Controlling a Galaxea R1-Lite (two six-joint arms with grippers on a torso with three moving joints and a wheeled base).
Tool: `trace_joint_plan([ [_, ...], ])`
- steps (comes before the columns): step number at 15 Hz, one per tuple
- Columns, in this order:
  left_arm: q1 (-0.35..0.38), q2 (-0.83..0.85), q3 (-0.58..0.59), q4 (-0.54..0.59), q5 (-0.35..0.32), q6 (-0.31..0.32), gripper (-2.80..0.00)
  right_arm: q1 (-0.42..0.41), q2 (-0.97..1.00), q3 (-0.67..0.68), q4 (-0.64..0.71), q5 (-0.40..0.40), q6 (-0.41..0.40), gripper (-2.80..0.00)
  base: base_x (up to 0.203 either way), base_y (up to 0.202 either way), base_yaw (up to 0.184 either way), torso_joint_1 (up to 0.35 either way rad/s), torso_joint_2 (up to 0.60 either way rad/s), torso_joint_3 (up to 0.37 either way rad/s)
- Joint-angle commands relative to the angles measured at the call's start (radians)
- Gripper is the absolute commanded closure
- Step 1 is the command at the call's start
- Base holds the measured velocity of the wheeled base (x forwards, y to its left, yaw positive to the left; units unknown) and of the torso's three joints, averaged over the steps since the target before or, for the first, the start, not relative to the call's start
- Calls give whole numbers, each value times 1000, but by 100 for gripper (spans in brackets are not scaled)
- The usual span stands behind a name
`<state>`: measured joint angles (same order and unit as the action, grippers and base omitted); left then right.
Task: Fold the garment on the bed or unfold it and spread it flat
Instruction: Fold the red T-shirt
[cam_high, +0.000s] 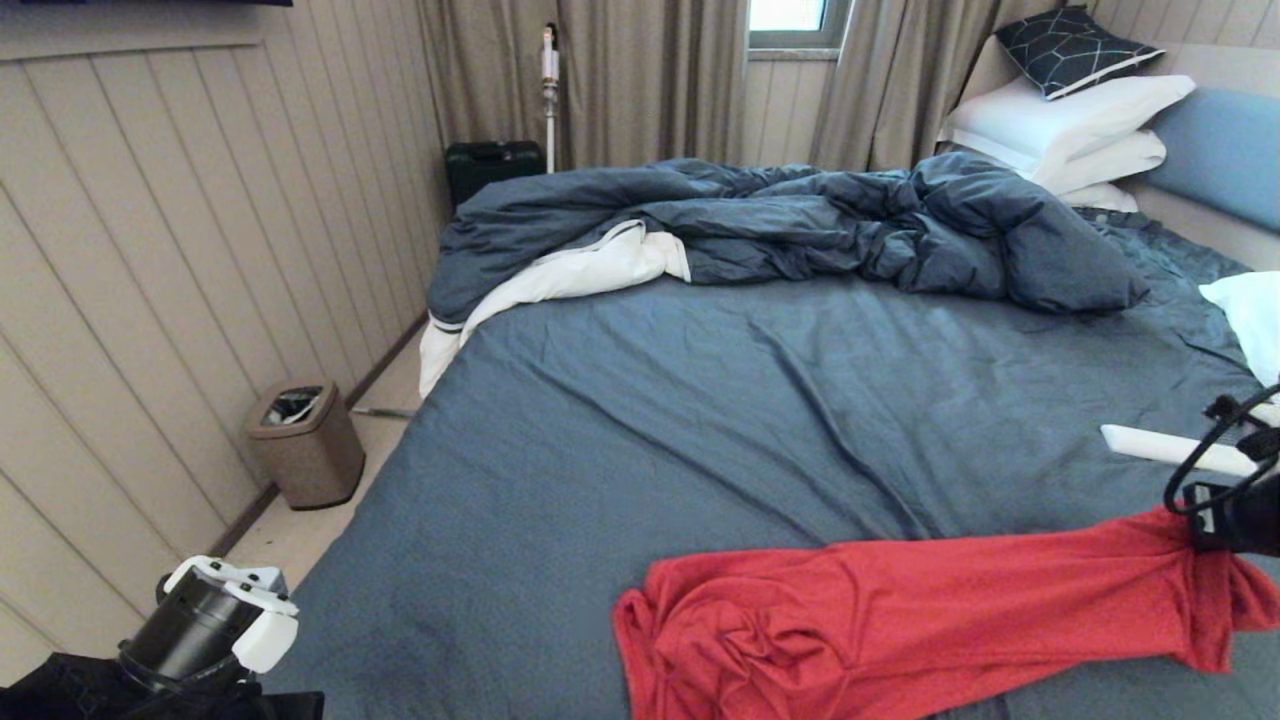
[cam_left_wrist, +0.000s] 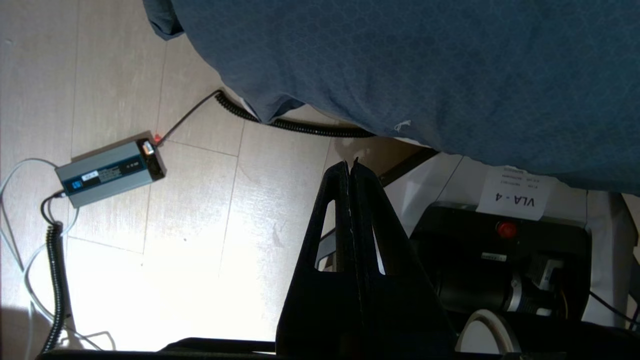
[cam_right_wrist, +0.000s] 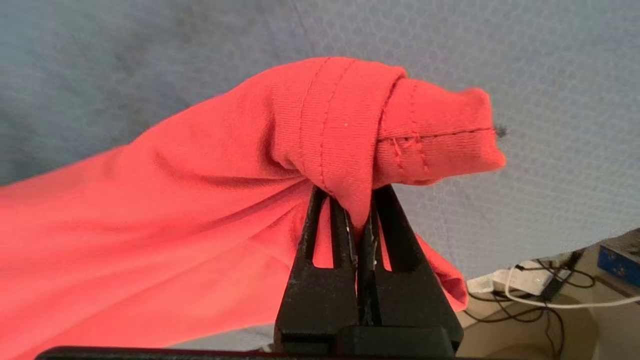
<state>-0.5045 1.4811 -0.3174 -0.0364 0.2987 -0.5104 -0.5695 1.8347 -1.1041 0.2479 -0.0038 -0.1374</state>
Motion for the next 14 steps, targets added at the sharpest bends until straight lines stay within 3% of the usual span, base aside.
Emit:
trace_joint_plan([
  [1, 0, -4, 0, 0, 2, -3, 0, -1, -32, -38, 58, 19, -2, 0, 0, 0, 0, 0, 0, 0],
  [3, 0, -7, 0, 1, 2, -3, 0, 57, -85, -38, 139, 78, 3, 0, 0, 0, 0, 0, 0, 0],
  [6, 0, -10, 0, 0, 3, -3, 0, 230, -179, -4, 226, 121, 16, 0, 0, 0, 0, 0, 0, 0],
  [12, 0, -10, 1, 1, 2, -3, 0, 763, -243, -13, 328, 126, 130, 0, 0, 0, 0, 0, 0, 0],
  [14, -2, -10, 1, 1, -2, -2, 0, 894, -235, -65, 371, 126, 162, 0, 0, 0, 0, 0, 0, 0],
])
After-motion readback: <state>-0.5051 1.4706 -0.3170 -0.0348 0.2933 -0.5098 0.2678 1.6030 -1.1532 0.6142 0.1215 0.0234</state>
